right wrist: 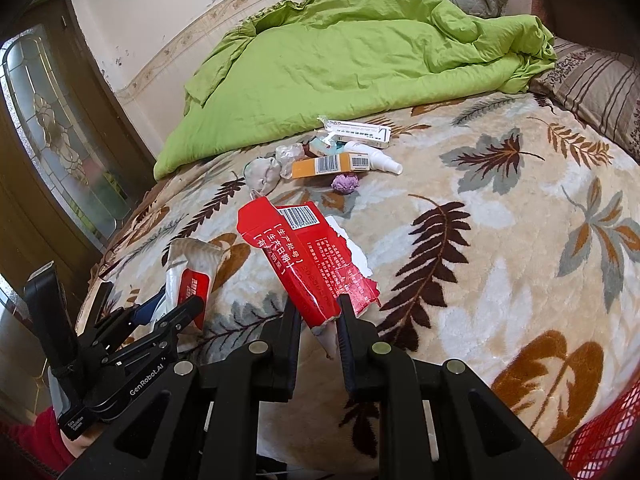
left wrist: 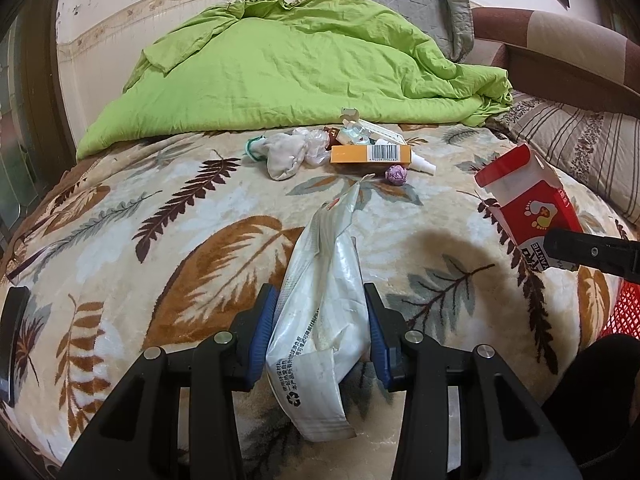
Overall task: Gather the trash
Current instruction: 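Lift the white bag and red packet off the bed with both tools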
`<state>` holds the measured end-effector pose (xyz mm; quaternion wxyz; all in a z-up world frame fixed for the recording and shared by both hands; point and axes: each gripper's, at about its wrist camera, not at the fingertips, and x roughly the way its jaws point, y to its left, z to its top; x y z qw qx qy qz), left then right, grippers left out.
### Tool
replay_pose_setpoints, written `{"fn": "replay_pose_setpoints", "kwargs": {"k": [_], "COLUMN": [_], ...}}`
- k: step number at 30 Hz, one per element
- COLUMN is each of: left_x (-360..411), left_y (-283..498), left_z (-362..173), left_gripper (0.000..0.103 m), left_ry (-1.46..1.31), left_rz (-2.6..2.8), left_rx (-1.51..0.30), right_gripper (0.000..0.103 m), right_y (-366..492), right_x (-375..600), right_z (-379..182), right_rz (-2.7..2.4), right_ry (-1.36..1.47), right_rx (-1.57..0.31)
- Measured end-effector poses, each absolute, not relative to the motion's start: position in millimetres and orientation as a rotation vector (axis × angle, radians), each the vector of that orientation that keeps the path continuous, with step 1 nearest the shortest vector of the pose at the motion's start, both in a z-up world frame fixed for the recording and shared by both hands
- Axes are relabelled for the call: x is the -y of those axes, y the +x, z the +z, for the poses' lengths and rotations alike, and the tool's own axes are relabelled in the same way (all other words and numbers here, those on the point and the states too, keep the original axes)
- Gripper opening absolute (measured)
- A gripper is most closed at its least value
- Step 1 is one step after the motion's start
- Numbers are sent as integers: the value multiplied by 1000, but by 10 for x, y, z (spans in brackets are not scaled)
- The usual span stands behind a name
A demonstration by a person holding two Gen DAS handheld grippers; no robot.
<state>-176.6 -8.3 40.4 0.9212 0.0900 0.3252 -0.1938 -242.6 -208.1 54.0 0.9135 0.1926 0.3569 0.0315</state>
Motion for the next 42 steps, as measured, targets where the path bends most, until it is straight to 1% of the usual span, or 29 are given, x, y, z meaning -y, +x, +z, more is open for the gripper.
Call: {"fn": "replay_pose_setpoints", "kwargs": {"k": [42], "left_x": [67], "left_y": [-1688], "left_z": [349], "left_gripper": [42], "left_ry": [171], "left_rz": [-389], "left_rx": [-697], "right_gripper": [19], "right_y": [-2408], "right_x": [2072], "right_z": [526], "right_rz": [72], "right_ry": [398], "right_rx": [-739]}}
